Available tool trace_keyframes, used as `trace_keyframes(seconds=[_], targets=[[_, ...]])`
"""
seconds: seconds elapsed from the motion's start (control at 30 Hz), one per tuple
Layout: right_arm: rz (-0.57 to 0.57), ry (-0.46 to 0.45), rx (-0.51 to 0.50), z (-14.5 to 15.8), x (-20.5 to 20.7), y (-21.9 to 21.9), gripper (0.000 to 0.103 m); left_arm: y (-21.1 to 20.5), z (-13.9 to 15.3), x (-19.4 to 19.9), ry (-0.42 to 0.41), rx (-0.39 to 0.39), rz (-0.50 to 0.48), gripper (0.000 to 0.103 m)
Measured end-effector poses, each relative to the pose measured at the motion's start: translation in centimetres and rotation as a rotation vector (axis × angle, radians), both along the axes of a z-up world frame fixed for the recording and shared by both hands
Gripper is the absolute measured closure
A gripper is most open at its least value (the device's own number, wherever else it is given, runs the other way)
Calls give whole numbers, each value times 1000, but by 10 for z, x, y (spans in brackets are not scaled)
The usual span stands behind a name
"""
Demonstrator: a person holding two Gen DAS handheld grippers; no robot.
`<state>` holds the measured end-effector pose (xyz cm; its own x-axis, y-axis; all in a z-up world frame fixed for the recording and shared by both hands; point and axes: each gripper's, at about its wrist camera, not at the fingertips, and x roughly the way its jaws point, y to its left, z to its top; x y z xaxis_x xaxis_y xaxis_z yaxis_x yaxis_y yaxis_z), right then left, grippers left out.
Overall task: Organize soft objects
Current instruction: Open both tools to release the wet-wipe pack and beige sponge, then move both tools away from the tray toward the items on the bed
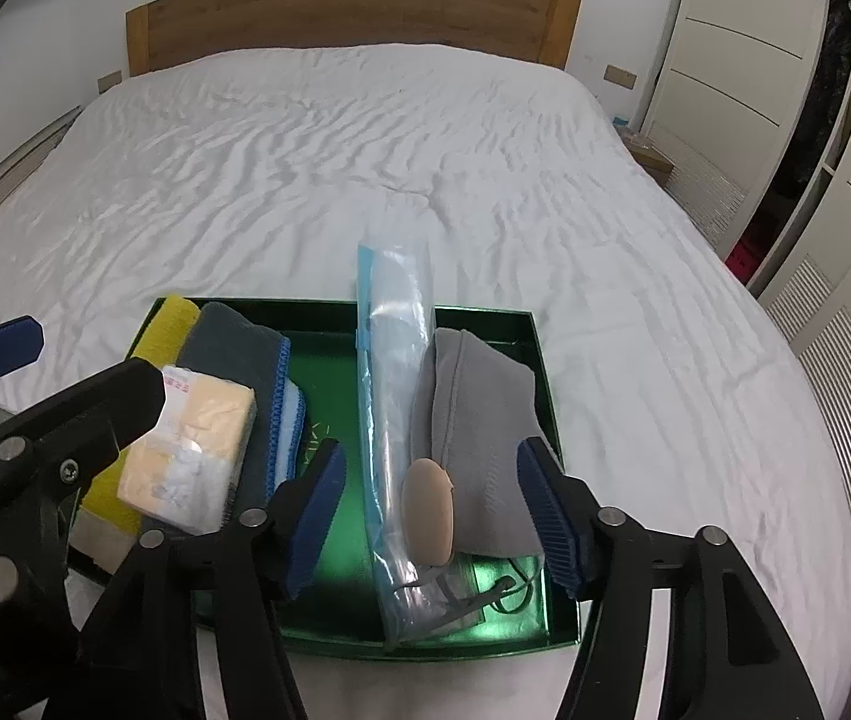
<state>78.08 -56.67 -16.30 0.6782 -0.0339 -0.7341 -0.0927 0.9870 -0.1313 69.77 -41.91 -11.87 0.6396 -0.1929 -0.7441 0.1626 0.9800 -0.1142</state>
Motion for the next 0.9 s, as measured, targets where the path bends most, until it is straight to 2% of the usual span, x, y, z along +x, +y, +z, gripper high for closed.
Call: trace_keyframes(seconds=[0.33, 0.47, 0.57, 0.67, 0.77, 0.9], targets=[[0, -12, -9, 10, -11, 7, 35, 11, 2, 1, 59, -97, 5, 26], [-9, -9, -9, 12, -29, 3, 35, 14, 3, -8, 70, -133, -1, 26], [-13, -6, -10, 14, -48, -1, 35, 20, 5, -17, 96, -195, 1, 26], [-20, 1, -19, 15, -72, -6, 35, 24, 6, -37, 123, -270, -17, 26], [-30, 16, -34, 14, -100, -10, 35, 27, 13, -65, 127, -314, -53, 26], [-37, 42, -69, 12, -140, -7, 35, 51, 25, -123, 130, -392, -106, 26]])
